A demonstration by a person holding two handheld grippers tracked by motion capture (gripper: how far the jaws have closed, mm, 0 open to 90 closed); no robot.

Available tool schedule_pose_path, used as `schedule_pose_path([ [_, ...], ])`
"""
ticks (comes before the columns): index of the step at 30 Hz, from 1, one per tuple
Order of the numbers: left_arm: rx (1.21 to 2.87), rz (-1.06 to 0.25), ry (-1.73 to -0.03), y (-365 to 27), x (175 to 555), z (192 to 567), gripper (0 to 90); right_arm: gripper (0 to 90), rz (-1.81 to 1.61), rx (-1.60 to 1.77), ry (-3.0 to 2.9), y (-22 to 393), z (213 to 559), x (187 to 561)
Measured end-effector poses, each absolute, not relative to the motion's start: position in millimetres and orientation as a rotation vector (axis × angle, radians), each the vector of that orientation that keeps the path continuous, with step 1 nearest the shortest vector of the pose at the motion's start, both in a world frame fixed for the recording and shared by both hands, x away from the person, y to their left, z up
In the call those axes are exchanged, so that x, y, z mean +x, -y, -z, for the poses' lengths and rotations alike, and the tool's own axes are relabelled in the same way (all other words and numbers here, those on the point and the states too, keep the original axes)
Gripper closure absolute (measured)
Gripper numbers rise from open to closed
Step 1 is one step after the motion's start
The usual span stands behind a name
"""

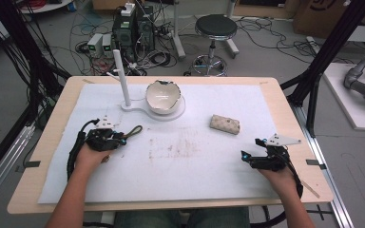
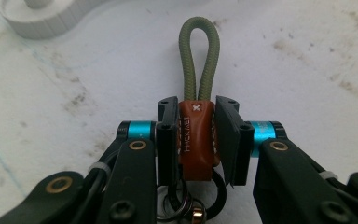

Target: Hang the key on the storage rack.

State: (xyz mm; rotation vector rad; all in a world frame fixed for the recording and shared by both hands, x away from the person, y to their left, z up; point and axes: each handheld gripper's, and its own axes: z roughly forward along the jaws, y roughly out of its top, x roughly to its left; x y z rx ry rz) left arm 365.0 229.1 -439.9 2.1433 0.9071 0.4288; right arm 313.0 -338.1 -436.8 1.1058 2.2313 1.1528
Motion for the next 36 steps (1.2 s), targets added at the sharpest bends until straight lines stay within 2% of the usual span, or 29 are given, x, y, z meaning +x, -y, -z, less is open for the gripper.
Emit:
schedule_pose_path([
  [19,1.911,-0.625,-0.908,-240.4,339.5,377.0,70.7,18.4,-1.164,1.08,-2.244,324.8,435.7,321.6],
  [36,1.828,-0.783,-0.937,-252.9,362.1,306.7,70.6,18.4,-1.164,1.076,-2.249,321.4,435.8,325.4],
])
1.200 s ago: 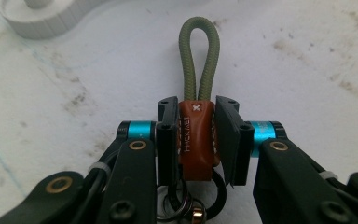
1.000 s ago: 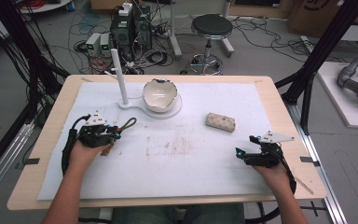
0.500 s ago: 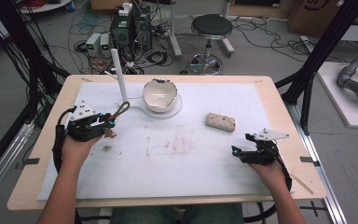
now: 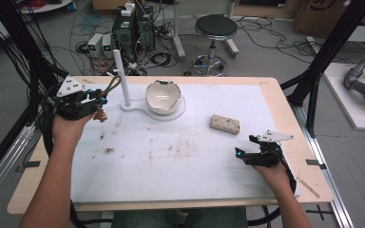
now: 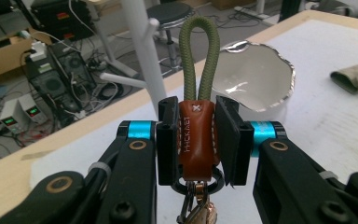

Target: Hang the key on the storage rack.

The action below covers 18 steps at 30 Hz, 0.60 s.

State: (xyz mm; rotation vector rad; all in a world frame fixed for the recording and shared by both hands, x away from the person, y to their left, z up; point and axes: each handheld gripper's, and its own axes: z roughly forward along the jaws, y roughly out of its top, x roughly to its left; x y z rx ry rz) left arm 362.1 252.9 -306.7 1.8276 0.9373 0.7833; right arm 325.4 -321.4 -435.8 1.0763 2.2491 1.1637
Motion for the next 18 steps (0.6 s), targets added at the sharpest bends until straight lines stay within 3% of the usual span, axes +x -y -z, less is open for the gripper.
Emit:
schedule_pose_path([
  [18,1.798,-0.818,-1.036,-256.5,393.9,304.3,70.6,18.4,-1.162,1.089,-2.244,323.5,436.7,325.9],
])
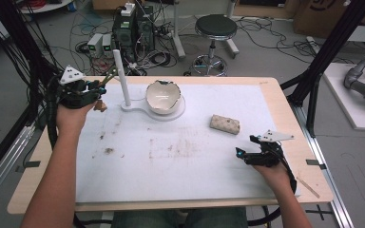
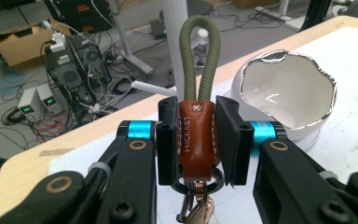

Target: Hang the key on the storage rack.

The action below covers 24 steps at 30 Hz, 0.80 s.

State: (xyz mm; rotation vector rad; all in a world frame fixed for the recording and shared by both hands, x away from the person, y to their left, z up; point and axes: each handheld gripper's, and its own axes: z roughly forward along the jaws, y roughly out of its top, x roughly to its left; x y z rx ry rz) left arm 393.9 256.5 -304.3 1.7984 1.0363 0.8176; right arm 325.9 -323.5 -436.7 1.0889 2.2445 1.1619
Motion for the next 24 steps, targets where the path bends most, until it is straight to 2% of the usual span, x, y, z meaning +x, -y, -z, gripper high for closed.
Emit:
schedule_pose_path([
  [6,1.814,-0.812,-1.053,-255.3,399.9,308.7,70.1,18.4,-1.157,1.091,-2.248,323.8,437.5,325.9],
  [9,1.817,-0.808,-1.059,-254.8,401.1,310.2,67.0,18.4,-1.157,1.092,-2.249,323.7,437.6,325.9],
  [15,1.813,-0.787,-1.061,-254.7,399.5,311.7,49.2,18.4,-1.159,1.09,-2.25,323.5,437.0,325.7],
  [24,1.806,-0.745,-1.035,-252.3,386.5,323.2,39.3,18.4,-1.163,1.088,-2.246,323.6,436.2,325.4],
])
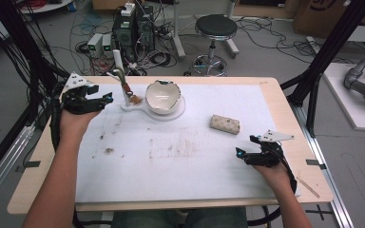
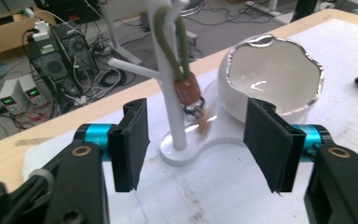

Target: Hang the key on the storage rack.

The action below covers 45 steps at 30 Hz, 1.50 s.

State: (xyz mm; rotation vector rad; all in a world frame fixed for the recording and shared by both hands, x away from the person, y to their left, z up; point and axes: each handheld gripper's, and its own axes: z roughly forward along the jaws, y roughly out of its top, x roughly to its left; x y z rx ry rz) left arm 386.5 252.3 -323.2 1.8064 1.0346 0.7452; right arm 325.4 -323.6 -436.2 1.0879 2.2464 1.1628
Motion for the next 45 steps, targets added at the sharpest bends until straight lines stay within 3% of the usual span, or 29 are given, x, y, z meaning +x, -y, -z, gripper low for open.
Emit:
schedule_pose_path([
  [13,1.819,-0.643,-0.978,-246.6,361.1,351.7,26.8,18.4,-1.171,1.1,-2.232,325.8,435.5,329.2],
  [33,1.887,-0.489,-0.933,-233.2,339.1,409.2,21.3,18.4,-1.178,1.117,-2.216,329.7,435.2,330.3],
  [45,1.895,-0.475,-0.907,-239.8,337.0,415.3,15.6,18.4,-1.167,1.134,-2.215,332.6,436.7,331.8],
])
